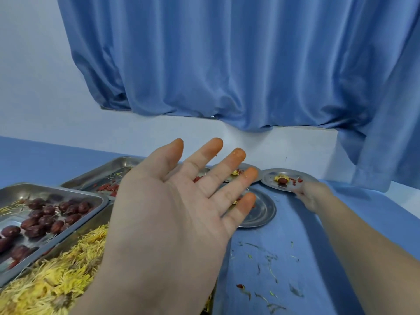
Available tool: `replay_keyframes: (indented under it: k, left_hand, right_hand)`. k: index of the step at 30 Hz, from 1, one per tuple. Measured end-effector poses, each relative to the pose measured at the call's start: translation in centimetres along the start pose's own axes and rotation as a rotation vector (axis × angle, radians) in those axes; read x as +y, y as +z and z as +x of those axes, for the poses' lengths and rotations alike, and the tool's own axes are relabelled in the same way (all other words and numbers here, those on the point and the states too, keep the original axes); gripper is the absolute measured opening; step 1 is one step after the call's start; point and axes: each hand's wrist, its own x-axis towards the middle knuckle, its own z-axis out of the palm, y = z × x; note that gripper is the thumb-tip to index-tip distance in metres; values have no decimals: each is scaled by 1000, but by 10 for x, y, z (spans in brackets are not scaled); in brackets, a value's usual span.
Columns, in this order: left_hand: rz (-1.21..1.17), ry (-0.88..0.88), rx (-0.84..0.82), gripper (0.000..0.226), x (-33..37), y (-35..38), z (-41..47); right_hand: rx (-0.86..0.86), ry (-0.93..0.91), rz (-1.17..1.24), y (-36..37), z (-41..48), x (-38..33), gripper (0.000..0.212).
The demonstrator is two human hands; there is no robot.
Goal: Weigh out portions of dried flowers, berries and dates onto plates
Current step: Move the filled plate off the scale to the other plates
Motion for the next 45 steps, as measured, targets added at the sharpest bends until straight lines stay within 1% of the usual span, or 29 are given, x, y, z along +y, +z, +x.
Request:
replay_keyframes:
  k: [3, 5, 6, 7, 9, 11, 13, 15, 17, 19, 22, 25, 27, 32, 37, 39, 41, 42, 43, 45]
  left_hand:
    - [10, -5, 3, 41, -2, 2, 1]
    - [17, -21, -4, 41, -5, 5, 1]
    - [17, -25, -8, 41, -6, 6, 1]
    - [16, -26, -9, 41, -7, 7, 0]
    - [15, -25, 0, 41, -8, 10, -3]
    - [20, -25, 19, 41, -8, 14, -5]
    - [26, -15, 36, 41, -8, 20, -7]
    - [24, -3, 55, 41, -9, 27, -11]
    - [16, 12, 67, 42, -9, 33, -16]
    - [23, 22, 59, 40, -10, 40, -23]
    - [27, 5, 33, 39, -13, 52, -31]
    - [28, -28, 9, 39, -17, 63, -39]
    - [24, -30, -9, 38, -21, 71, -45]
    - [41, -33, -111, 39, -38, 90, -62]
    - [133, -51, -210, 39, -66, 107, -80]
    - [156, -63, -213, 36, -78, 109, -86]
    - [163, -92, -200, 30, -88, 108, -89]
    - [165, -115, -187, 28, -94, 105, -90]
    - [169, -140, -169, 26, -99, 101, -90]
    - [175, -187, -117, 24, -106, 90, -91]
  right_hand:
    - [12, 36, 109, -7, -1, 3, 37]
    - [59, 74, 127, -16, -3, 1, 23]
    - [63, 79, 89, -19, -4, 1, 18]
    - [55, 68, 55, -20, -7, 0, 21]
    - [29, 30, -59, -23, -18, -4, 34]
    - [-8, 37, -173, -20, -38, -12, 38]
    - [-41, 12, -290, -18, -57, -21, 32]
    - [-72, -13, -484, -16, -82, -33, 23]
    - [-153, -85, -742, -17, -108, -48, 17]
    - [-248, -160, -901, -21, -134, -63, 12]
    - [-379, -134, -1006, -38, -176, -86, 13]
    - [-425, -233, -1029, -70, -214, -106, 15]
    - [-433, -308, -1014, -96, -240, -116, 20]
    - [-417, -442, -1019, -166, -297, -128, 20]
    - [-321, -473, -1001, -232, -339, -128, 25]
    - [-290, -496, -1106, -254, -350, -127, 23]
    - [-276, -522, -1297, -273, -357, -127, 16]
    - [-273, -525, -1386, -280, -359, -126, 16]
    - [-272, -512, -1437, -285, -361, -124, 18]
    - [-274, -486, -1446, -291, -365, -121, 23]
